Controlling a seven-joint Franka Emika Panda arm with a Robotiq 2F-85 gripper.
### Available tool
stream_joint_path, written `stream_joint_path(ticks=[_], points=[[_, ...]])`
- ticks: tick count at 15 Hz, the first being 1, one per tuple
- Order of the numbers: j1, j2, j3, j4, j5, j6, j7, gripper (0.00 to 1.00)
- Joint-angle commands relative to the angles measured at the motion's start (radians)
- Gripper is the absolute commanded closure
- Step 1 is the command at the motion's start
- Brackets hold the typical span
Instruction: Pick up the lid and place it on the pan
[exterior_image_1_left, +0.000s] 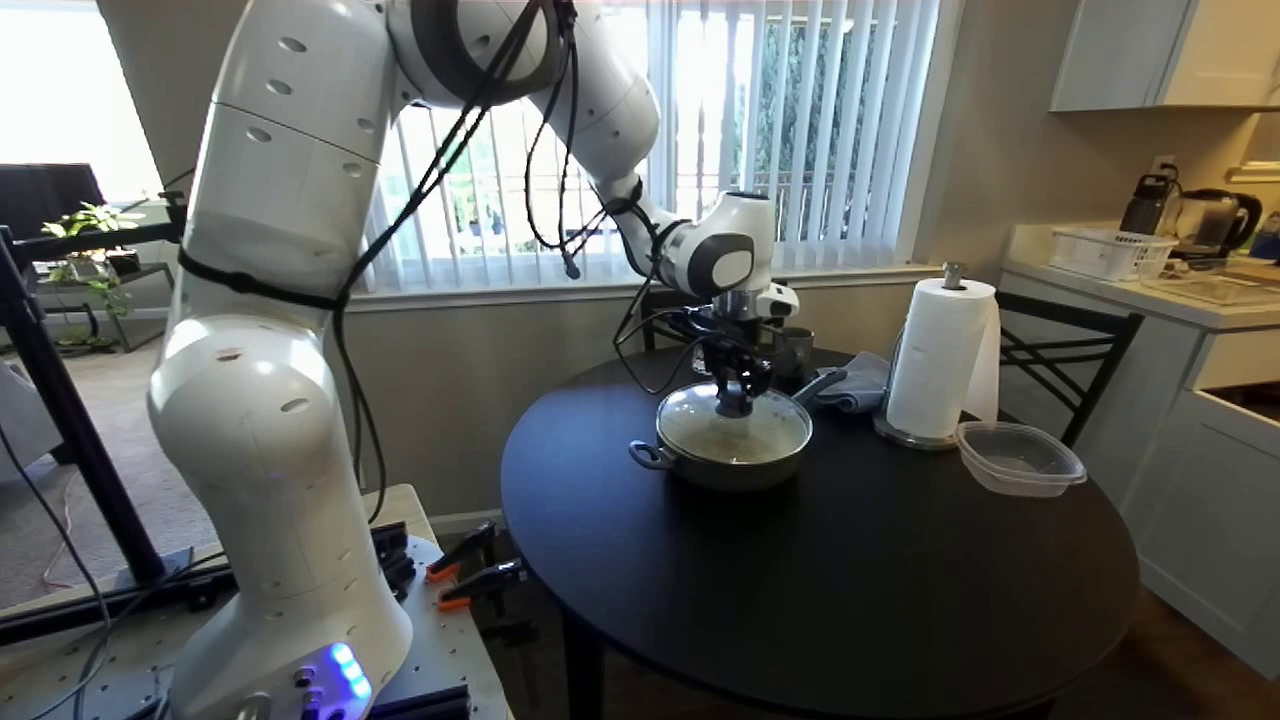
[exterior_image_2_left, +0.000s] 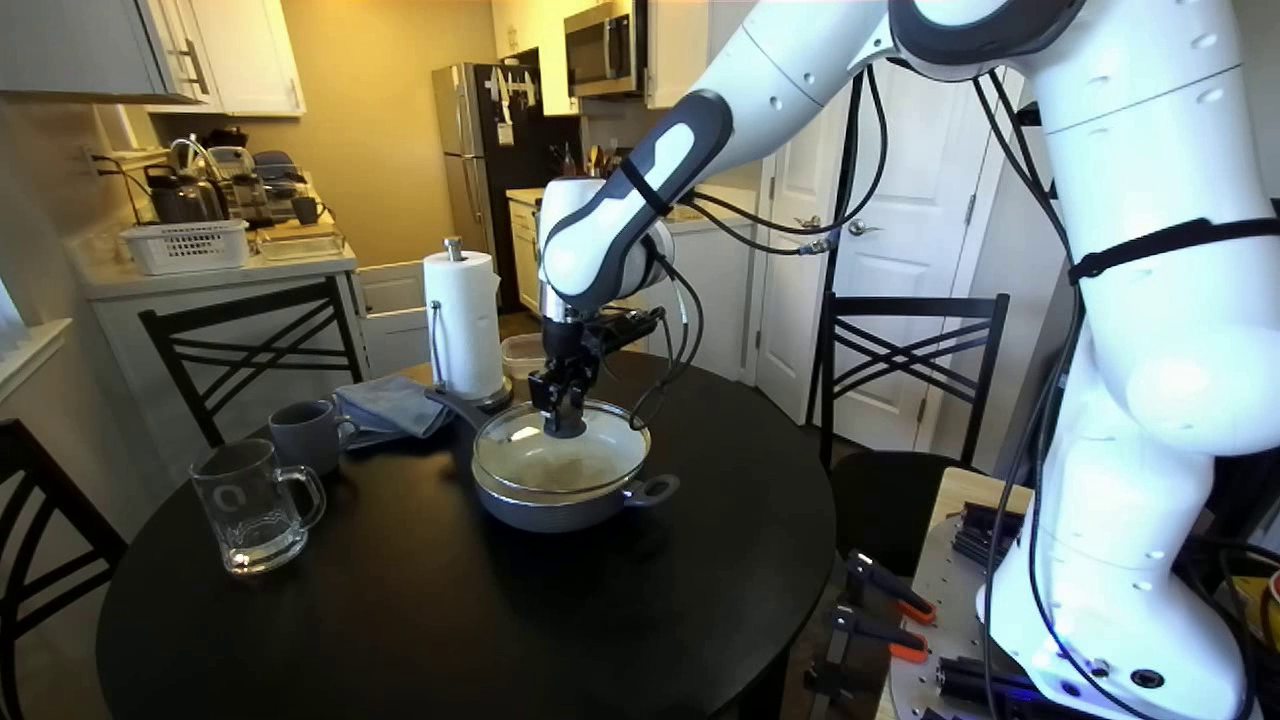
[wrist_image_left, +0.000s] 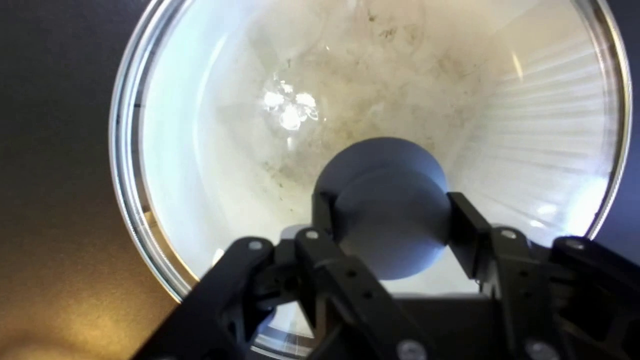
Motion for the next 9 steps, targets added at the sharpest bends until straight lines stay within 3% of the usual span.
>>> stream_joint_path(ticks=[1, 9], points=[[-0.005, 0.002, 0.003, 0.005, 0.009, -0.003, -0.019, 0.67], [0.039, 0.016, -0.068, 0.027, -0.121, 0.007, 0.038, 0.67]])
